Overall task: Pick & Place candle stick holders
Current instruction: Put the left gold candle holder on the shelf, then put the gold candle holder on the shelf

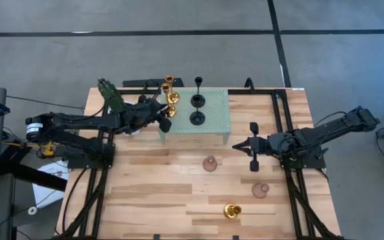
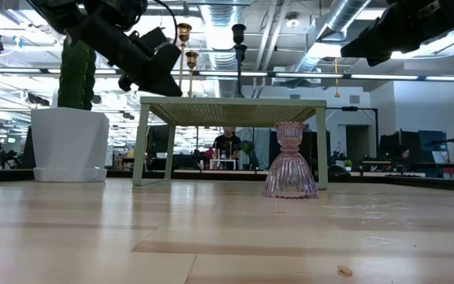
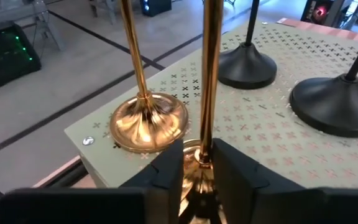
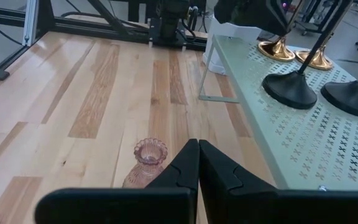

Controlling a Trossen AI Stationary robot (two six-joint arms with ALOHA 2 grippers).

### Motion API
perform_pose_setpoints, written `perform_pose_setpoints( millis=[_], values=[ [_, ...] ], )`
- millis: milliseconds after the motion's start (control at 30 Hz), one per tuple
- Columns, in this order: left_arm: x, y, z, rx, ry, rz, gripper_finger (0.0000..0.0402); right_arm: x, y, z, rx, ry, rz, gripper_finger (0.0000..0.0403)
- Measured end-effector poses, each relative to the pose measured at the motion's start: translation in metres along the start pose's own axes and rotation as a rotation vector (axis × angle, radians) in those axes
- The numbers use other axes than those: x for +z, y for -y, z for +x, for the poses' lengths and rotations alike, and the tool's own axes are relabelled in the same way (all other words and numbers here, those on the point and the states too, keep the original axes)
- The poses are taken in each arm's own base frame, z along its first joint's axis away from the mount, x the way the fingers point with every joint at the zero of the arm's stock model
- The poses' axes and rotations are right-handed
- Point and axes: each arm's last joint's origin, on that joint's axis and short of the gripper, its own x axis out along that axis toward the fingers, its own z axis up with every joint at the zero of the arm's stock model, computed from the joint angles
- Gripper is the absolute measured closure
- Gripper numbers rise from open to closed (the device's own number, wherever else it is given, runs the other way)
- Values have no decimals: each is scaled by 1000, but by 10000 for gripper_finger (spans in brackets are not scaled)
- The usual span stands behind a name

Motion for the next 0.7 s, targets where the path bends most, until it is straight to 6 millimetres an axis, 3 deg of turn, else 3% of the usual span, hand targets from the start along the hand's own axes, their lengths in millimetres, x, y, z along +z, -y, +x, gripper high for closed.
perform_pose_setpoints(
  millis=[367, 700],
  values=[
    [5, -3, -6, -3, 31, 24, 246, -4, -3, 7, 1, -40, -17, 403],
    [19, -8, -33, -44, 111, -7, 237, -4, -3, 8, 1, -41, -18, 403]
  ],
)
